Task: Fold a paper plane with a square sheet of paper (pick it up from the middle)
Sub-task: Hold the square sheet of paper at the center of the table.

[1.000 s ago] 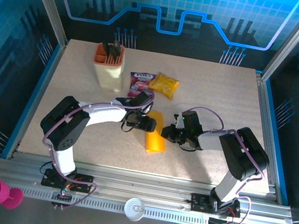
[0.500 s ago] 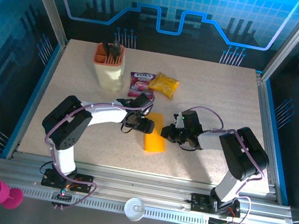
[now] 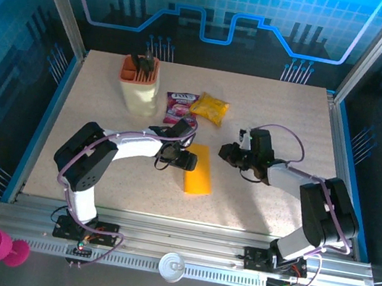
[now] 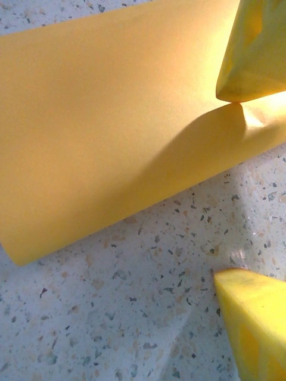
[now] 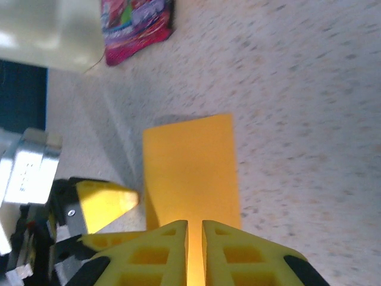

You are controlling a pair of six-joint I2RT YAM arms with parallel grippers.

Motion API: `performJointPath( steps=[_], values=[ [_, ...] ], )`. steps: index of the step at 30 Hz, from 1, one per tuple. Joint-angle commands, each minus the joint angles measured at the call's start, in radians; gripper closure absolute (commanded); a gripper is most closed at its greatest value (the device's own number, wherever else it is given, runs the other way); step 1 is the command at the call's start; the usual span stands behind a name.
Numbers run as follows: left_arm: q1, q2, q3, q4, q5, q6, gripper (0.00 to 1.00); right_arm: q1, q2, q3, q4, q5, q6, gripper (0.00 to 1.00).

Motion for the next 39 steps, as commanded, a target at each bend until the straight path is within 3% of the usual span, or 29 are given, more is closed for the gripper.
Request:
performJointPath(
  steps=[1,10,17,27,39],
  values=[
    [-0.006,0.029,-0.013,-0.021,-0.013,0.023,0.24,-0.018,-0.024,-0.033,-0.054,0.064,0.02,0.85],
    [-0.007,0.035,-0.014,-0.019,-0.009,0.025,0.24,-0.002,0.03,-0.063,0.023,-0.001,0.014,0.86],
    [-0.006,0.043,-0.009,-0.02,-0.008,0.03,0.24,0.073,0.098,-0.011,0.025,-0.066,-0.046,0.87],
    [-0.006,0.046,-0.01,-0.018,-0.01,0.031,0.24,0.157,0.166,0.041,0.02,-0.065,-0.062,0.89],
    [-0.006,0.049,-0.003,-0.019,-0.006,0.033,0.24,0.151,0.253,0.046,0.011,-0.025,-0.055,0.92]
  ],
)
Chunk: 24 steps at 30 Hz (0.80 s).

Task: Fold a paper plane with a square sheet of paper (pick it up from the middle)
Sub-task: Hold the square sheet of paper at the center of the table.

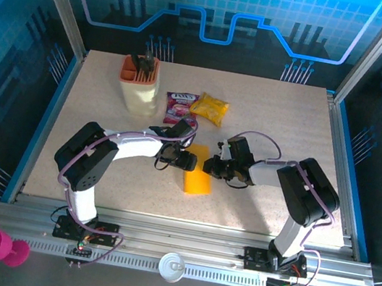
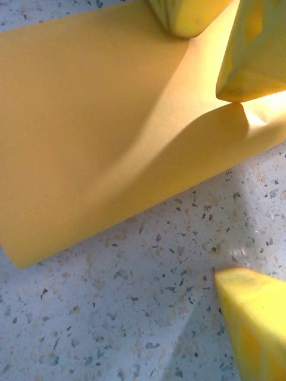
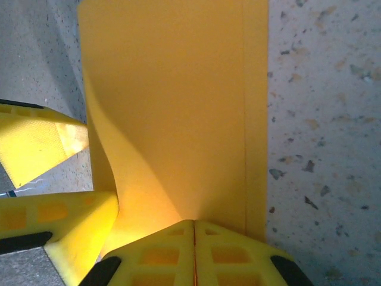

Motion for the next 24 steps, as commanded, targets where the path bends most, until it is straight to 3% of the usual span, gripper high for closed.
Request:
performJointPath(
  steps=[1,10,15,20,24],
  values=[
    [-0.006,0.043,0.0,-0.022,-0.002,0.014,0.24,-0.003,0.043,0.009,-0.016,0.028,-0.011,0.94],
    [-0.003,-0.072,0.056,-0.063,0.019,-0.026,0.2,-0.014,0.08,-0.03,0.007,0.039,0.002,0.96],
    [-0.006,-0.123,0.049,-0.033,0.087,-0.071,0.23,-0.016,0.096,-0.041,0.013,0.043,0.0,0.96],
    [-0.012,-0.137,0.014,0.037,0.162,-0.09,0.54,-0.017,0.115,-0.049,0.027,0.044,0.001,0.96],
    [-0.015,-0.125,-0.017,0.085,0.203,-0.105,0.72,-0.017,0.126,-0.055,0.034,0.044,0.005,0.96]
  ],
)
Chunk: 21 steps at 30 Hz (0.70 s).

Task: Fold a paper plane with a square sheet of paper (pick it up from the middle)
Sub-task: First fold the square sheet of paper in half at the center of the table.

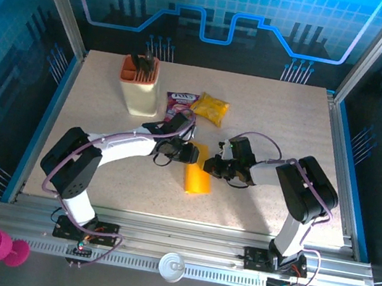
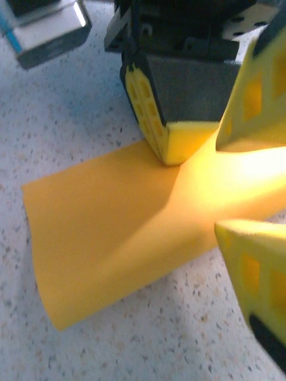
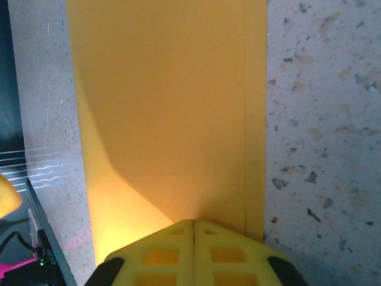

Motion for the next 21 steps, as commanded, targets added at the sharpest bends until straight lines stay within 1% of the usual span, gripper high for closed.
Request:
performJointPath(
  steps=[1,9,21],
  values=[
    [-0.011,-0.002,-0.034,0.051,0.068,-0.021,0.73,0.007,0.097,-0.038,-0.037,0.105,-0.011,0.96],
    [-0.013,0.039,-0.052,0.084,0.076,-0.011,0.74,0.007,0.107,-0.04,-0.037,0.103,-0.008,0.96],
    [-0.01,0.109,-0.097,0.108,0.008,0.027,0.79,0.004,0.122,-0.043,-0.037,0.108,0.0,1.0]
  ],
)
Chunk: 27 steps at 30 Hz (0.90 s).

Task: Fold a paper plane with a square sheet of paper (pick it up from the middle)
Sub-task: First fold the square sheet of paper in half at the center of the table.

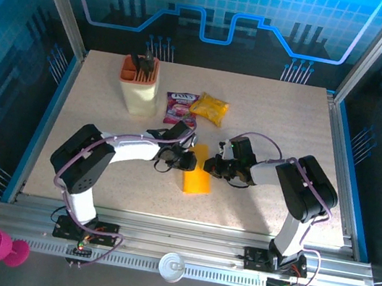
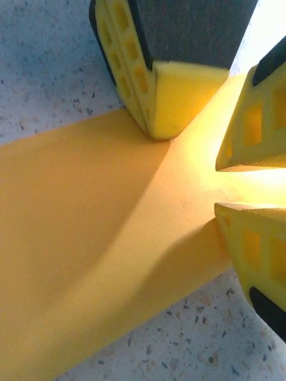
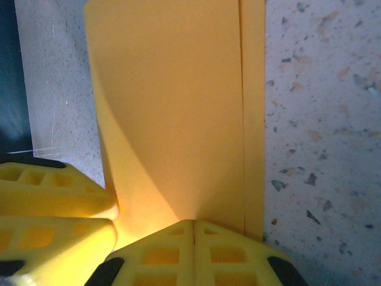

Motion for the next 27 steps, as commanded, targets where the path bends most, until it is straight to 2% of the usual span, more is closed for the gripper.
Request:
performJointPath(
  steps=[1,9,16,27],
  values=[
    [-0.005,0.028,-0.032,0.018,-0.029,0.033,0.79,0.012,0.11,-0.043,-0.051,0.134,-0.014,1.0],
    [0.005,0.01,-0.043,0.022,-0.034,0.033,0.8,0.009,0.113,-0.045,-0.052,0.137,-0.011,1.0],
    [0.04,-0.065,0.002,0.061,0.02,0.012,0.79,0.01,0.12,-0.046,-0.052,0.139,-0.014,1.0],
    [0.073,-0.02,0.025,0.094,0.061,0.024,0.86,0.009,0.125,-0.044,-0.052,0.137,-0.017,1.0]
  ],
)
